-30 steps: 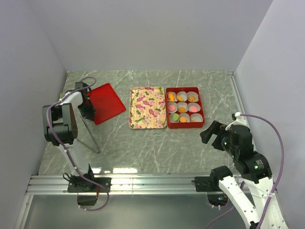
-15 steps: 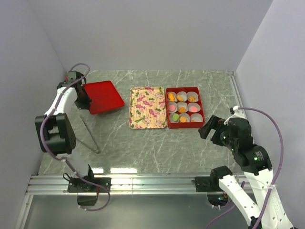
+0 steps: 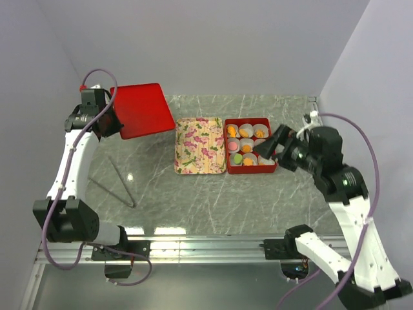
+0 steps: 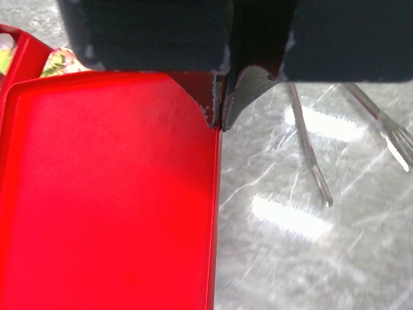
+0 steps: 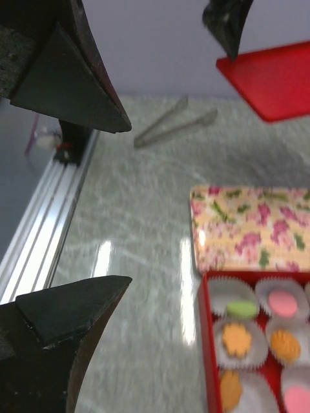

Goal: Pack the cookies

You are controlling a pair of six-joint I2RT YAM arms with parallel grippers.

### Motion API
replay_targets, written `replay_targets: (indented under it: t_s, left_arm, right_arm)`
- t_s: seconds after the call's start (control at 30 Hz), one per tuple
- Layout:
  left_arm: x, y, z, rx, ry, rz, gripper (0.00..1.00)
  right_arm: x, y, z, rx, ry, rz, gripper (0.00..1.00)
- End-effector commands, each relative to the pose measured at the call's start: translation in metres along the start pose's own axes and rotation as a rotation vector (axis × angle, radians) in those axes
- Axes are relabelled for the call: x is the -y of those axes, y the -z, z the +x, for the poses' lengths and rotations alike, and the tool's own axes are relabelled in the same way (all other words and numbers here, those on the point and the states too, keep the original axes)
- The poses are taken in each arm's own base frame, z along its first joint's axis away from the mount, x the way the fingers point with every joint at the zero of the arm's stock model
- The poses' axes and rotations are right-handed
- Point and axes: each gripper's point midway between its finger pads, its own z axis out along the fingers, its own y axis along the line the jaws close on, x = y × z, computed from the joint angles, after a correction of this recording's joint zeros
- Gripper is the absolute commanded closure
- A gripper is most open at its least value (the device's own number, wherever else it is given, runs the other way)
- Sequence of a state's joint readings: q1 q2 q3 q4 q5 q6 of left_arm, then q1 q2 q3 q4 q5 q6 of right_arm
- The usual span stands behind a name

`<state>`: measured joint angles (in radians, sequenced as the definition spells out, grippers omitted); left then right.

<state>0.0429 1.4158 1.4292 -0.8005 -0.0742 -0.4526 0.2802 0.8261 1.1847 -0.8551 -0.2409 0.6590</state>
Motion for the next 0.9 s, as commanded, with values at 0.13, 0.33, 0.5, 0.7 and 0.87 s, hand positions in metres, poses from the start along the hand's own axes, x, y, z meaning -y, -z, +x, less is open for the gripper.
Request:
replay_targets:
  t_s: [0.13, 0.33, 0.5, 0.7, 0.87]
  left_arm:
    - [0.032, 0.053, -0.048, 0.232, -0.022, 0.134, 0.99]
    - [0.077, 0.068, -0.041, 0.221, -0.078, 0.255, 0.99]
    - [0.11, 0.08, -0.034, 0.221, -0.143, 0.288, 1.0]
    - [0.121, 0.077, -0.034, 0.232, -0.153, 0.308, 1.0]
    - [0.123, 0.089, -0.041, 0.336, -0.123, 0.337, 1.0]
  right_arm:
    - [-0.078, -0.039, -0.031, -0.168, -0.186, -0.197, 0.01]
    - [-0.117, -0.082, -0.04, -0.375, -0.336, -0.258, 0.0]
    - [-0.127, -0.127, -0.044, -0.483, -0.449, -0.227, 0.0]
    - [-0.129, -0.134, -0.048, -0.506, -0.513, -0.171, 0.0]
    - [-0.101, -0.128, -0.016, -0.575, -0.584, -0.072, 0.01]
